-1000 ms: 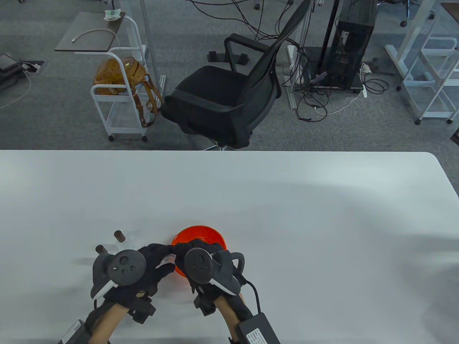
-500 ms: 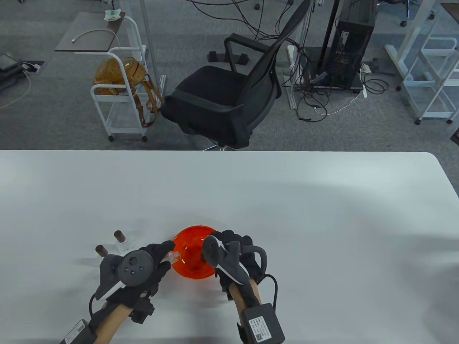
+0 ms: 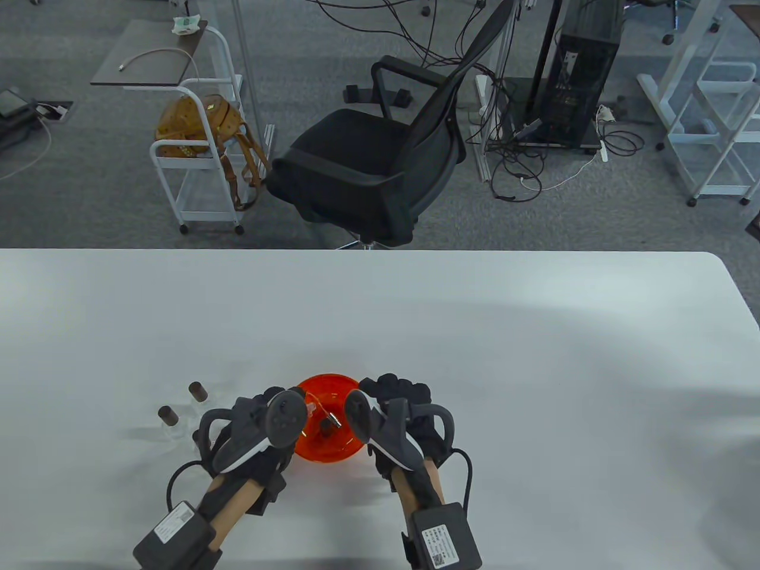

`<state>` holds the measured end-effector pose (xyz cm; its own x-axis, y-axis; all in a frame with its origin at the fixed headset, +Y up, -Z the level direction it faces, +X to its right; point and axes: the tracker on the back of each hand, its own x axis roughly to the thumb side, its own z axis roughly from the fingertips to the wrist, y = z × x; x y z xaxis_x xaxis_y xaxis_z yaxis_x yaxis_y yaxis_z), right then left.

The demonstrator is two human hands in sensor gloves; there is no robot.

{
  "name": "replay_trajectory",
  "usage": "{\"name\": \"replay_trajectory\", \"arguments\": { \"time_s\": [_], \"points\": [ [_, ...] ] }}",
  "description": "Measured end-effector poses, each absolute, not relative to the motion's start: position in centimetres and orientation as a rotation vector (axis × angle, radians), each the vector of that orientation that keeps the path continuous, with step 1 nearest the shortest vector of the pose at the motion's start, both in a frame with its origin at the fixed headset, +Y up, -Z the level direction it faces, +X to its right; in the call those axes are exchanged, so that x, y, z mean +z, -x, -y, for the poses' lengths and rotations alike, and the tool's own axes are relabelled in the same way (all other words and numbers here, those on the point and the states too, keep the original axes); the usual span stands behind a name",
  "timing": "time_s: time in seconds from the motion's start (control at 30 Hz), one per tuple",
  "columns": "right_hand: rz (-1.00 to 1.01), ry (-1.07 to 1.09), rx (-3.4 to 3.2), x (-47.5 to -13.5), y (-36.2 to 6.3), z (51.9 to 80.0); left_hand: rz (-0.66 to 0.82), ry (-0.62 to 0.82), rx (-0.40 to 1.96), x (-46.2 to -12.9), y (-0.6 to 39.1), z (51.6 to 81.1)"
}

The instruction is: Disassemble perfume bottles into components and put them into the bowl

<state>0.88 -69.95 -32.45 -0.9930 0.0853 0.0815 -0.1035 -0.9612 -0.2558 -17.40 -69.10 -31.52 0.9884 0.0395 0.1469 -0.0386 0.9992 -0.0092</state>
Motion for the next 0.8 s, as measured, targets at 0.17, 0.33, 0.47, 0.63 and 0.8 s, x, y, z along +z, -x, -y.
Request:
{"name": "replay_trajectory", "arguments": {
  "time_s": [0.17, 0.33, 0.47, 0.63, 0.8],
  "points": [
    [0.379, -0.034, 2.875, -32.4, -3.2, 69.1, 0.125, 0.047, -0.141, -33.5, 14.2, 70.0],
    [0.379, -0.041, 2.867, -32.4, -3.4, 68.9, 0.124, 0.134, -0.292, -34.3, 12.3, 71.7],
    [0.354, -0.045, 2.860, -32.5, -3.4, 69.1, 0.146, 0.180, -0.328, -34.5, 11.7, 72.6],
    [0.319, -0.034, 2.849, -32.7, -3.6, 69.4, 0.165, 0.217, -0.301, -34.4, 11.7, 73.0],
    [0.302, -0.042, 2.852, -32.6, -3.5, 69.4, 0.152, 0.169, -0.195, -33.4, 13.5, 70.3]
  ]
}}
